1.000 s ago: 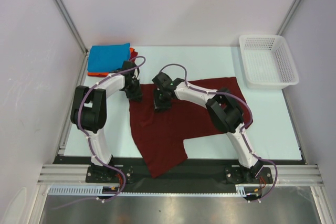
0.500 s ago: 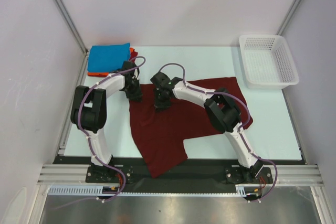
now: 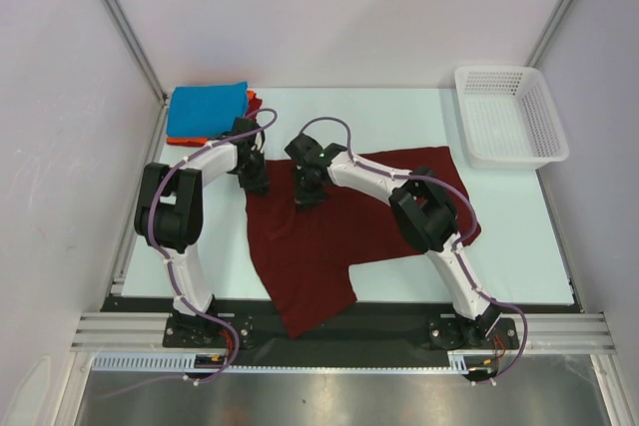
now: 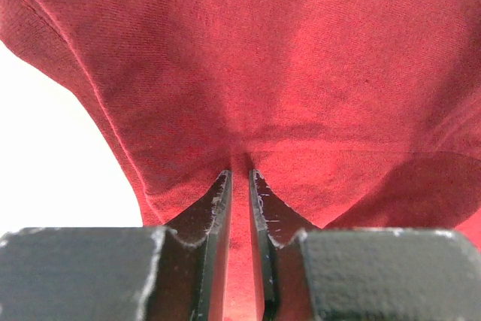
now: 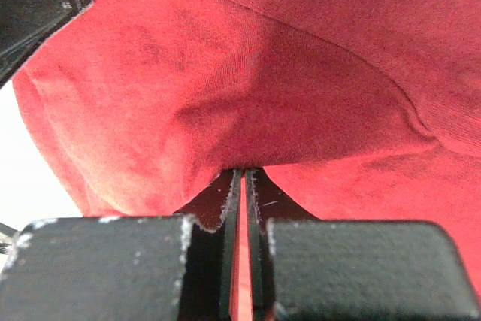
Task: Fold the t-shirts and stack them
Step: Fold the tshirt
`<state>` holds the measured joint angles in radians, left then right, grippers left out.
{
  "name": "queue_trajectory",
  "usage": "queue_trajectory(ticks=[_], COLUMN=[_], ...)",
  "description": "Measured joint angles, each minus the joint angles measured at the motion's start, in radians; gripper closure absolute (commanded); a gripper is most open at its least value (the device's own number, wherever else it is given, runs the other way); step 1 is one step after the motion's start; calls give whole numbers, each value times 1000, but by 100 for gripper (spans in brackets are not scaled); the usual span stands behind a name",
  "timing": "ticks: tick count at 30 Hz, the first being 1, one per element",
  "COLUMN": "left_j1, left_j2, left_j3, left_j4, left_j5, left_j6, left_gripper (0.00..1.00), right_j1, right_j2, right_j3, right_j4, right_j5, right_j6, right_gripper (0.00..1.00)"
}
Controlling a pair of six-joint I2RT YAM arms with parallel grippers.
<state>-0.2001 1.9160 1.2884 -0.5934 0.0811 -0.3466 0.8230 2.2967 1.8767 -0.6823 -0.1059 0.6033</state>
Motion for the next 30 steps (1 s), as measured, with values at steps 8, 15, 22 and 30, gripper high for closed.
queue_trajectory(ticks=[8,15,22,30], left_j1=[0,2,6,6], left_j2=[0,0,0,-2], left_j3=[0,3,15,38], left_j4=[-2,-20,-39,-64], left_j5=[-1,-11,-19,-26], left_j6=[0,4,7,7], left_gripper=[80,80,80,79], right_j1=[-2,-2,-2,-11], right_j2=[-29,-84,-109,-112], right_j3=[26,-13,-83,-117], right_j4=[-104,-149,-161,-161], right_j5=[23,15,-40,-80], right_j6=[-53,-87,-109,-127], right_gripper=[100,100,100,100])
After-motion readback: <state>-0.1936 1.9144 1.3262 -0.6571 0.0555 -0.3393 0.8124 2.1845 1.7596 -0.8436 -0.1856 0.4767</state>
